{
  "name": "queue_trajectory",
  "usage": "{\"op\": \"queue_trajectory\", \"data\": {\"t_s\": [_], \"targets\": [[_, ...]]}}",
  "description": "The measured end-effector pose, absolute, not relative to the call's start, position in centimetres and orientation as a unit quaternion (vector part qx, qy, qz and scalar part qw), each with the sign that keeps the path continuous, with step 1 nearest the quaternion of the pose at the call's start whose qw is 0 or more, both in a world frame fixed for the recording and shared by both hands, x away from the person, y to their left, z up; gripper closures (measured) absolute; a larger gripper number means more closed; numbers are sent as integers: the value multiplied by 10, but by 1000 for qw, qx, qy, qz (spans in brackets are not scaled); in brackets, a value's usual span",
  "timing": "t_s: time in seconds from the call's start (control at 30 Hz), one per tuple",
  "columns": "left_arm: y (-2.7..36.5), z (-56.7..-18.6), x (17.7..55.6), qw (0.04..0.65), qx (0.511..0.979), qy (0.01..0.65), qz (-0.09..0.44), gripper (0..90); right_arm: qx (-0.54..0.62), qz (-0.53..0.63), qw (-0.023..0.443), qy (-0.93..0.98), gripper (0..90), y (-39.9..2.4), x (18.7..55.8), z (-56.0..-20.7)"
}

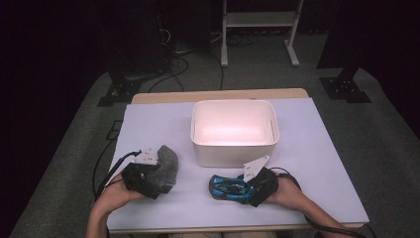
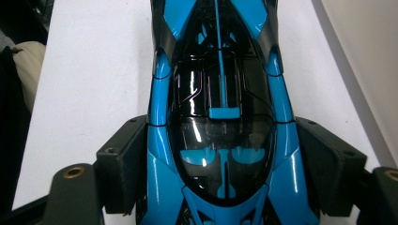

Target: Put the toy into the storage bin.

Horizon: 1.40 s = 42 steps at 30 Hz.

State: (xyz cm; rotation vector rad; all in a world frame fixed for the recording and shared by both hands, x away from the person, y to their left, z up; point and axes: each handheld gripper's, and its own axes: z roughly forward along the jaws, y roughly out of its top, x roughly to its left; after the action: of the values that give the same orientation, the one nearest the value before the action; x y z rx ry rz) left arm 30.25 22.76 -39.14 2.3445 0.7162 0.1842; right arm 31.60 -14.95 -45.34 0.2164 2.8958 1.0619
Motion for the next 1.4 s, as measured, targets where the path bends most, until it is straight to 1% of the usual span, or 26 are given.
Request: {"op": "queue_trajectory", "data": {"t_s": [0.33,0.43,0.5,0.67,0.7,0.8,0.97,1.0,1.07,1.23,1.4], "targets": [[230,-390,302,335,898,276,72,82,72,348,16,935,240,-151,316,-451],[229,-390,302,335,898,276,72,82,64,333,26,940,238,-149,314,-452],[229,-390,302,335,898,276,72,82,63,331,24,941,234,-148,315,-451],[229,-390,302,336,898,276,72,82,57,327,22,943,216,-145,316,-451],[229,-390,302,335,898,276,72,82,58,329,16,943,202,-144,316,-450],[229,-390,302,335,898,276,72,82,48,329,24,943,172,-137,317,-445],[230,-389,301,336,898,276,72,82,41,310,18,950,166,-128,317,-450],[231,-389,301,336,898,276,73,82,44,311,15,949,174,-129,318,-450],[230,-389,301,336,898,275,74,82,43,315,18,948,227,-131,318,-450],[229,-389,302,335,899,273,72,82,40,299,23,953,233,-127,317,-447],[231,-389,302,336,897,278,73,82,46,311,22,949,234,-130,316,-448]]}}
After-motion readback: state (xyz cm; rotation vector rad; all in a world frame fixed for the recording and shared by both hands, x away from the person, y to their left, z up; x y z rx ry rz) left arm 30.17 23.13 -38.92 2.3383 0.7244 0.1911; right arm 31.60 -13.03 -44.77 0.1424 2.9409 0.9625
